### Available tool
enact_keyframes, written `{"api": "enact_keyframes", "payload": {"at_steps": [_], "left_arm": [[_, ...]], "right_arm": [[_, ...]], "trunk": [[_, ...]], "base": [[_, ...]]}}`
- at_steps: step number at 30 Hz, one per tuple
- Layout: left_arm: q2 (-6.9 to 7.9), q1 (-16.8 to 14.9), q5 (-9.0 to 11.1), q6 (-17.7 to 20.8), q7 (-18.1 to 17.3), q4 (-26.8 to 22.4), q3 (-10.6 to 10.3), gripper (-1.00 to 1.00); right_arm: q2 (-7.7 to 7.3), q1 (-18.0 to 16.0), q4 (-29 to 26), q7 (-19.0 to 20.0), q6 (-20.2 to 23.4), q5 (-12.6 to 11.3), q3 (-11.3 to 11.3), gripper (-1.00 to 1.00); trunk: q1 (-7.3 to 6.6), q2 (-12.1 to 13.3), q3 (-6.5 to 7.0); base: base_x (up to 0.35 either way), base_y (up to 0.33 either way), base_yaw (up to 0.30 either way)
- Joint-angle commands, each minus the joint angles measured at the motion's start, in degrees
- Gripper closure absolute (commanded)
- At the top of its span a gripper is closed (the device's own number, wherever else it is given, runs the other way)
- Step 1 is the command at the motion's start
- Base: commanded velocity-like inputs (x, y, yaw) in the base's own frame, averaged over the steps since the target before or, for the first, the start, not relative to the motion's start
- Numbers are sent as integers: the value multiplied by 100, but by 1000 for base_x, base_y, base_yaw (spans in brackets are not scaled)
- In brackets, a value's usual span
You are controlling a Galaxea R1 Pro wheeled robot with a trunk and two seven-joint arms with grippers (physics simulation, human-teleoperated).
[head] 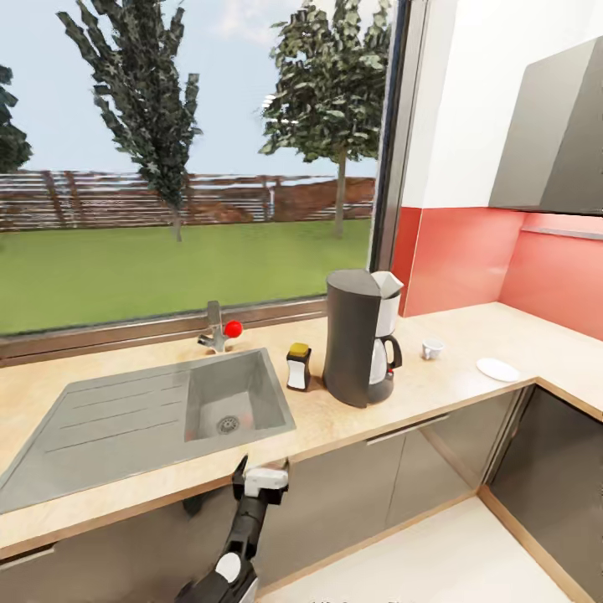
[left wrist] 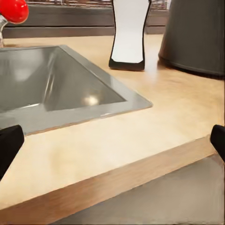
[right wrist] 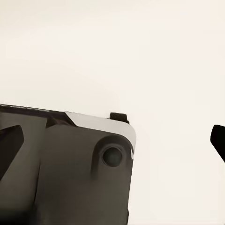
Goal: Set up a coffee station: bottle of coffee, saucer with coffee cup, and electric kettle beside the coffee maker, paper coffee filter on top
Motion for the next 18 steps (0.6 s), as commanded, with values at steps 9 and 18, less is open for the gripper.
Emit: {"api": "enact_keyframes", "payload": {"at_steps": [9, 18], "left_arm": [[49, 1812, -729, -337, 91, -1256, -45, -100], [174, 2231, -762, -300, 110, 1213, 12, -100]], "right_arm": [[1, -5, 15, -21, -31, -27, 44, -100], [-235, -6, -16, -15, -30, -26, 25, -100]], "trunk": [[2, -11, -12], [2, -11, -12]], "base": [[-23, 0, 4], [0, 0, 0]]}}
